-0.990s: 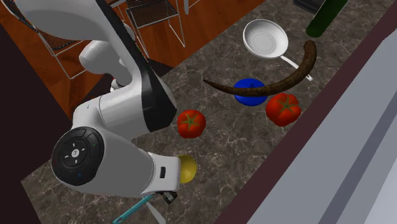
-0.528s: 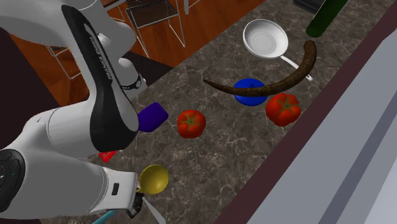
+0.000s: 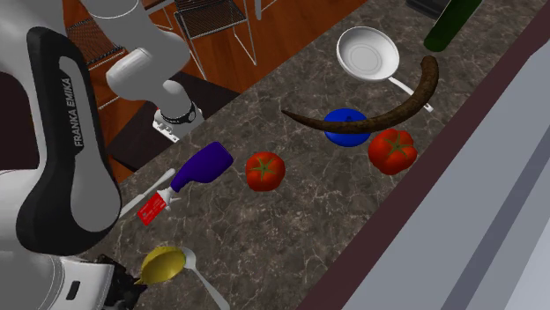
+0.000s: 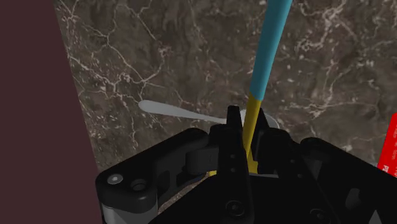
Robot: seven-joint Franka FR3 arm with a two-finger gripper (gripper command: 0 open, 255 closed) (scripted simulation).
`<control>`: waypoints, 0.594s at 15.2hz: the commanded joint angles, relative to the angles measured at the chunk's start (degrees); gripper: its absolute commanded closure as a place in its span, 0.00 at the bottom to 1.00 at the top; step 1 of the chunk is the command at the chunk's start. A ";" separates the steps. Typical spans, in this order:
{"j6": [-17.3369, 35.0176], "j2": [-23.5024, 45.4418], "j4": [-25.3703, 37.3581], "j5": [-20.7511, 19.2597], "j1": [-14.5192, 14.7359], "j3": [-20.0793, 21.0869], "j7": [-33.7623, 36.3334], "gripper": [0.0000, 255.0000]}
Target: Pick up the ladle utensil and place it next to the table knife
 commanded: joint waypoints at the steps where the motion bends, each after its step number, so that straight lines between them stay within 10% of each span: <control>1: -1.14 2.03 1.85 1.83 -1.81 -1.22 -3.71 1.00; 9: -1.46 7.89 4.32 7.17 -6.92 -2.77 -12.42 1.00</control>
